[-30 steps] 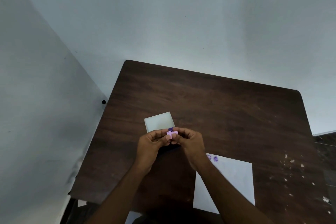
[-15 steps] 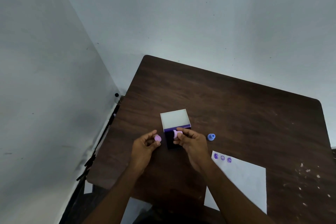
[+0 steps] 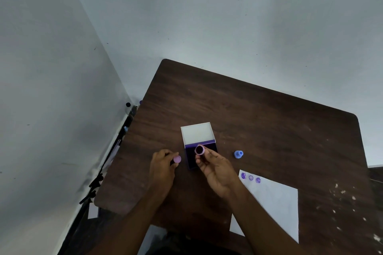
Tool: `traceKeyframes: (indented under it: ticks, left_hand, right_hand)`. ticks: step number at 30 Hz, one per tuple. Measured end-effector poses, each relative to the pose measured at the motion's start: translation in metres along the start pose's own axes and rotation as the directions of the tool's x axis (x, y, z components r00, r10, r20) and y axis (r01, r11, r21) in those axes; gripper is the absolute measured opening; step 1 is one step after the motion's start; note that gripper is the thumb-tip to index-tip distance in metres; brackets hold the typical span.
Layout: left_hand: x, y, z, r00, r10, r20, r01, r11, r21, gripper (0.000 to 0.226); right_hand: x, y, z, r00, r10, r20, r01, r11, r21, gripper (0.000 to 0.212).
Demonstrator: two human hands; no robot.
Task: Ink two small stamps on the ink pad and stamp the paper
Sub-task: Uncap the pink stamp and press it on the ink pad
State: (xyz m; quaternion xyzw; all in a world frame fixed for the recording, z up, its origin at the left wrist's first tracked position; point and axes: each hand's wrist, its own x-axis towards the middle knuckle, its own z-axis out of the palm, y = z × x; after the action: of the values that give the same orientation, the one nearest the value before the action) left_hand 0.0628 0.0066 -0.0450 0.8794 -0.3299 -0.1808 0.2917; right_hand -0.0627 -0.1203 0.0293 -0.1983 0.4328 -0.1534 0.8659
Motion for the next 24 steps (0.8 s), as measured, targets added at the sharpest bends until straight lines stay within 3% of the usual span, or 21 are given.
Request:
traceKeyframes:
  ticks: [3, 7, 10, 14, 19, 24]
  left_hand:
    - [0.0, 0.004, -0.002, 0.999, -0.031, 0.036, 0.032, 0.999, -0.01, 0.045]
    - [-0.003, 0.037, -0.026, 0.995, -0.019, -0.096, -0.013, 0.947, -0.322, 0.026]
    - [-0.009, 0.067, -0.042, 0.99, 0.091, -0.111, -0.13, 0.899, -0.418, 0.029]
    - [-0.011, 0.09, -0.044, 0.983, 0.171, -0.066, -0.183, 0.893, -0.412, 0.041]
    - [-0.01, 0.101, -0.042, 0.978, 0.17, -0.123, -0.205, 0.896, -0.394, 0.038]
    - [-0.01, 0.108, -0.04, 0.981, 0.171, -0.095, -0.193, 0.929, -0.317, 0.042]
  right_hand:
    - [-0.002, 0.0, -0.002, 0.999, 0.04, 0.022, -0.041, 0.997, 0.069, 0.028]
    - [-0.005, -0.002, -0.007, 0.995, 0.084, 0.056, -0.088, 0.993, 0.078, 0.035]
    - [-0.009, -0.003, -0.008, 0.987, 0.089, 0.135, -0.09, 0.996, 0.005, 0.038]
    - [-0.012, -0.003, -0.008, 0.97, 0.081, 0.23, -0.088, 0.996, 0.021, 0.043]
    - [-0.012, -0.004, -0.015, 0.965, 0.07, 0.251, -0.074, 0.997, 0.007, 0.041]
    - [-0.012, -0.008, -0.021, 0.957, 0.081, 0.278, -0.103, 0.993, 0.064, 0.045]
